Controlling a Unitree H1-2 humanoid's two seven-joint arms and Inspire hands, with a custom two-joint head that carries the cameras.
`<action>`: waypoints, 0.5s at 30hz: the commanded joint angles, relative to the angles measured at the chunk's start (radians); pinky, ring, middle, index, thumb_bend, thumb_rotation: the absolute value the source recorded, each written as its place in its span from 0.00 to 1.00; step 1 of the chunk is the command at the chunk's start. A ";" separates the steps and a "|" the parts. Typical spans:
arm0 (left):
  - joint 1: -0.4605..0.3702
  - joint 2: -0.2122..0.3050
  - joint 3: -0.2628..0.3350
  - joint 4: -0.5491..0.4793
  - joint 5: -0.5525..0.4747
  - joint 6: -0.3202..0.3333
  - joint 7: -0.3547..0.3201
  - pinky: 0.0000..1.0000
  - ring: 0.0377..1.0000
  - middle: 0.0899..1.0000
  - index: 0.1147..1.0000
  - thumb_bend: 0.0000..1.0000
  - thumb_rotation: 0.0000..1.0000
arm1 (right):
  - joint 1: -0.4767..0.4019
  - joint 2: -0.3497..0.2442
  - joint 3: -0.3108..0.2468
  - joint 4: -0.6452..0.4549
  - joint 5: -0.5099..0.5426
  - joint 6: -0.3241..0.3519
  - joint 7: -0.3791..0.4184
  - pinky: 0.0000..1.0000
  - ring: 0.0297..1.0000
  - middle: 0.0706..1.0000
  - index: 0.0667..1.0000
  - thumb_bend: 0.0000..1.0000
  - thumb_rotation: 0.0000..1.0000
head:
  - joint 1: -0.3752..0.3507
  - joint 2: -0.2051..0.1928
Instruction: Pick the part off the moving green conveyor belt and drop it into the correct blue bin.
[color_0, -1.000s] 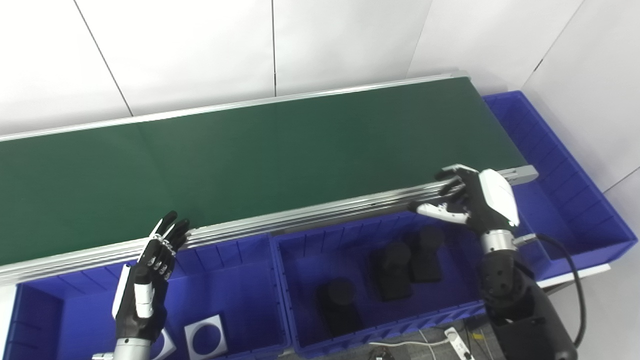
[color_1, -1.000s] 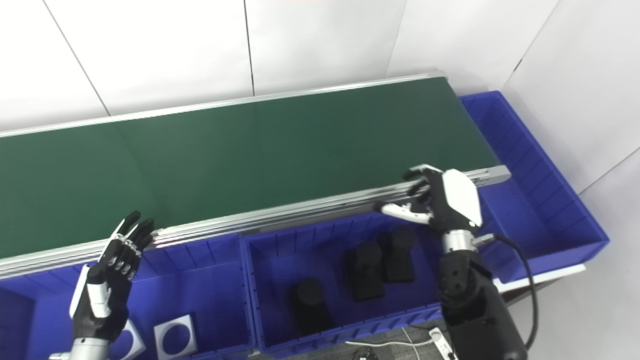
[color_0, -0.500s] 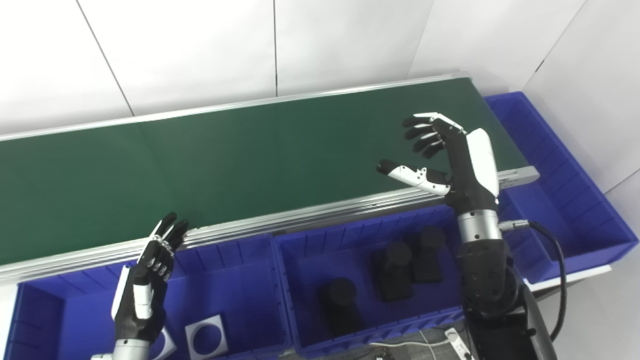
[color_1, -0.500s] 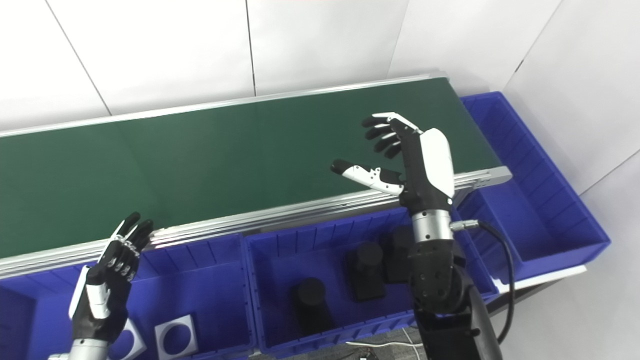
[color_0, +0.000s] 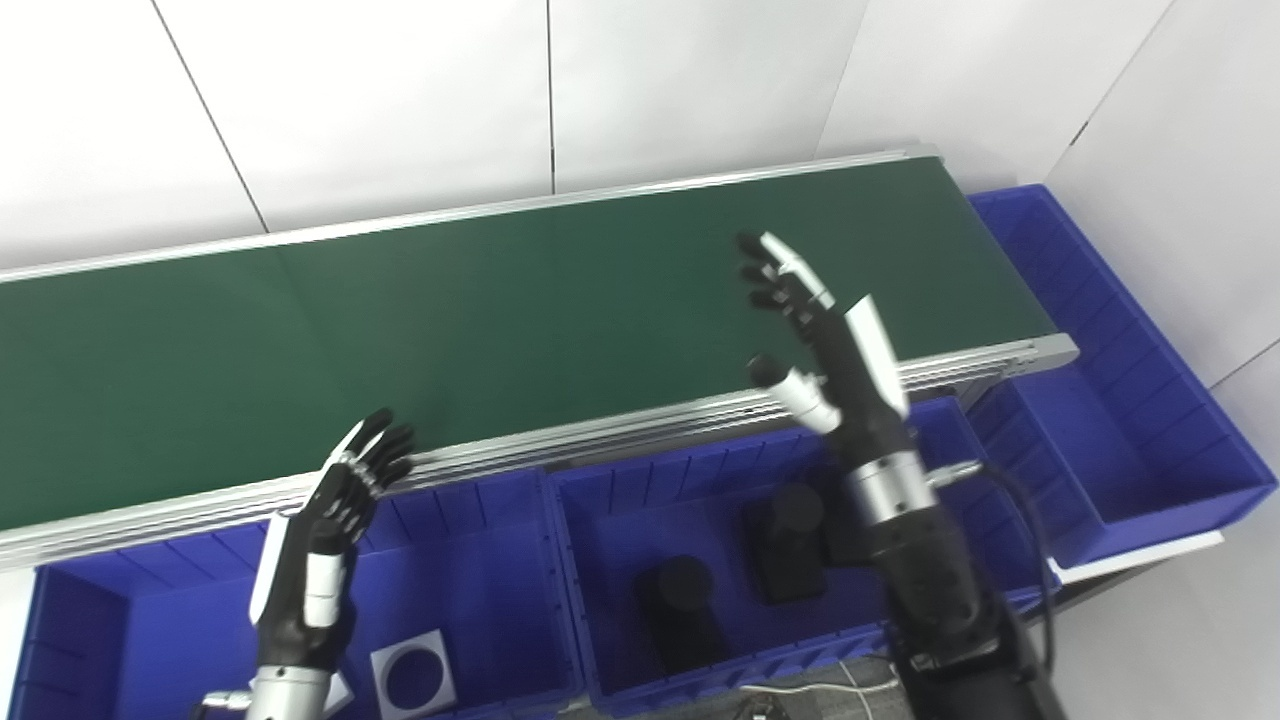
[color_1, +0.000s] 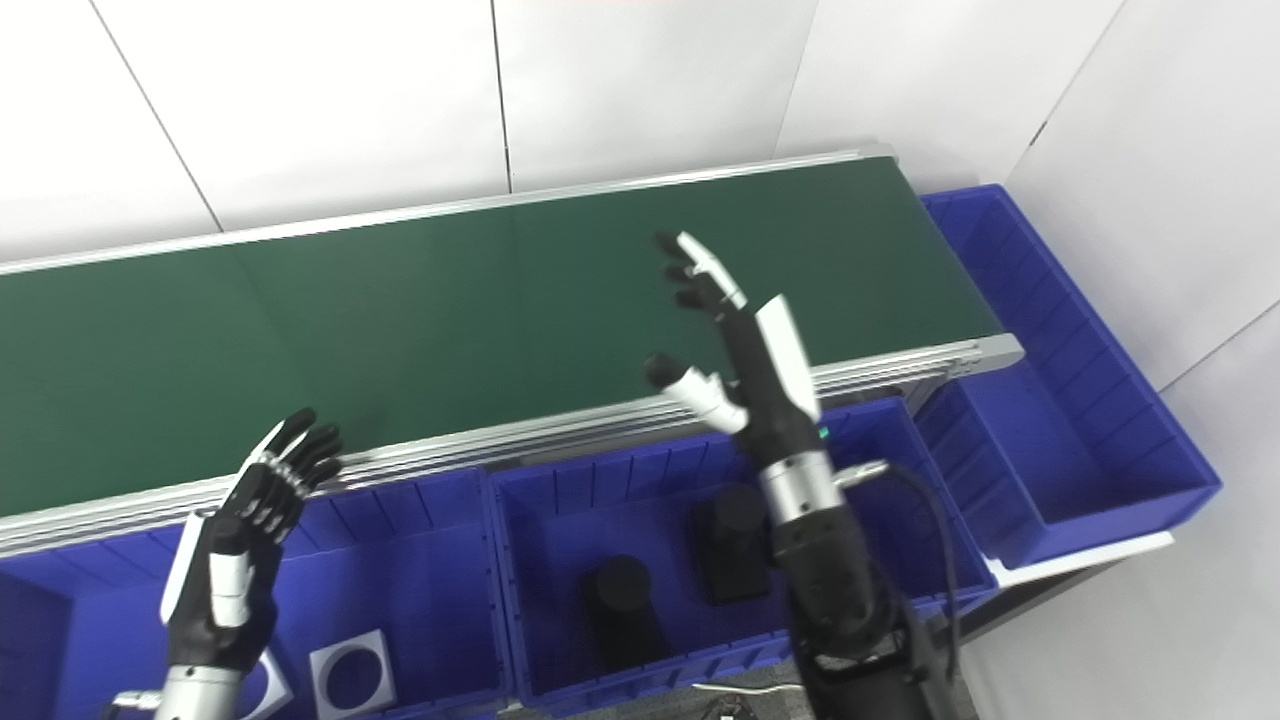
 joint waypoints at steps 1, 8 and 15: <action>0.001 0.000 -0.017 -0.054 0.013 -0.029 0.020 0.82 0.85 0.84 0.87 0.63 1.00 | 0.012 0.030 0.007 0.025 0.018 -0.100 -0.028 0.82 0.86 0.90 0.90 0.94 1.00 | 0.001 0.000; 0.022 0.007 -0.064 -0.111 0.053 -0.029 0.072 0.79 0.83 0.84 0.87 0.63 1.00 | 0.028 0.104 0.017 0.171 0.088 -0.215 -0.035 0.86 0.89 0.90 0.90 0.89 1.00 | 0.104 0.034; 0.042 0.011 -0.116 -0.146 0.132 -0.029 0.158 0.78 0.83 0.83 0.86 0.49 1.00 | 0.038 0.117 0.061 0.311 0.135 -0.321 0.008 0.84 0.87 0.89 0.90 0.87 1.00 | 0.236 0.047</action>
